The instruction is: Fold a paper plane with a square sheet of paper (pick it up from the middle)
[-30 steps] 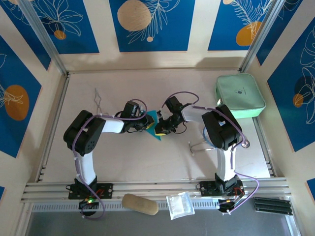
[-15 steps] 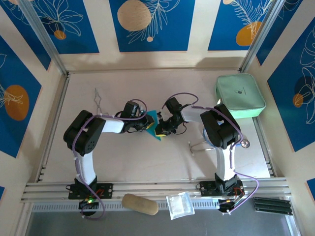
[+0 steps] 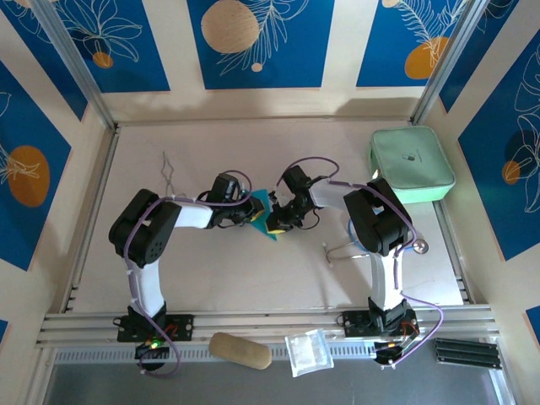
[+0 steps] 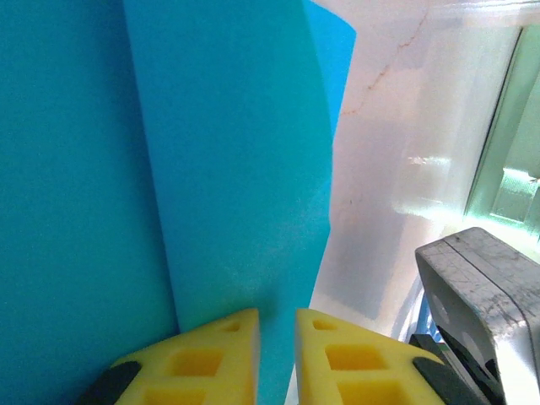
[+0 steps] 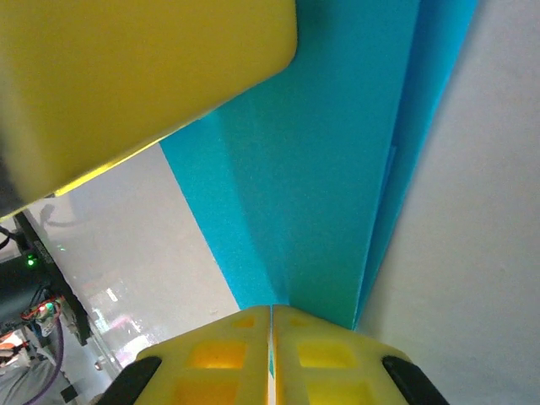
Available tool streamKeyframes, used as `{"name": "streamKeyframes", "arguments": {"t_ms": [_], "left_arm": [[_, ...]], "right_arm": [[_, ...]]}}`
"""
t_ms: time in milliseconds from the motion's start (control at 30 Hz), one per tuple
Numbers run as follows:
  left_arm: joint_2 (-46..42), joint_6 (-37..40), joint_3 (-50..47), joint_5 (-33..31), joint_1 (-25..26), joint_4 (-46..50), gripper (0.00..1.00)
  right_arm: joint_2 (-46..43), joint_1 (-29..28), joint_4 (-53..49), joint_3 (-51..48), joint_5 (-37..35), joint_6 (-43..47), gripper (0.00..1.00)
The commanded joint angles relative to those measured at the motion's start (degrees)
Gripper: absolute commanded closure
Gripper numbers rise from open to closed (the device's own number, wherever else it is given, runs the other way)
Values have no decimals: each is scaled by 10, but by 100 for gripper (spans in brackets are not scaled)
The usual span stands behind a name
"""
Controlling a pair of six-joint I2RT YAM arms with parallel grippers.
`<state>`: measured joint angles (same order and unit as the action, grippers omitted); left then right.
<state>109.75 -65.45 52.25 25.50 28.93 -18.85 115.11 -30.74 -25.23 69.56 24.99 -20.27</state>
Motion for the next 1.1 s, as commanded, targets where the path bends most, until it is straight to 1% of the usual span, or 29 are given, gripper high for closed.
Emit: {"name": "streamKeyframes", "arguments": {"t_ms": [0,200,600,733,800,900,1033,1067], "left_arm": [[-6,18,17,5,-5,17,81],[-3,43,35,7,-16,42,81],[28,72,66,12,-29,71,81],[34,71,62,10,-29,70,81],[33,70,59,9,-29,69,81],[30,70,56,5,-29,70,81],[30,65,52,4,-29,64,81],[30,64,51,4,-29,61,81]], "right_arm": [[17,-3,-48,15,-27,35,89],[20,-3,-79,26,-42,74,89],[16,-3,-76,26,-37,74,88],[-4,2,-63,25,-18,56,87],[-26,8,-42,14,2,34,84],[-60,20,-10,-13,24,-2,83],[-90,27,7,-50,20,-34,82],[-97,30,12,-60,13,-43,81]]}}
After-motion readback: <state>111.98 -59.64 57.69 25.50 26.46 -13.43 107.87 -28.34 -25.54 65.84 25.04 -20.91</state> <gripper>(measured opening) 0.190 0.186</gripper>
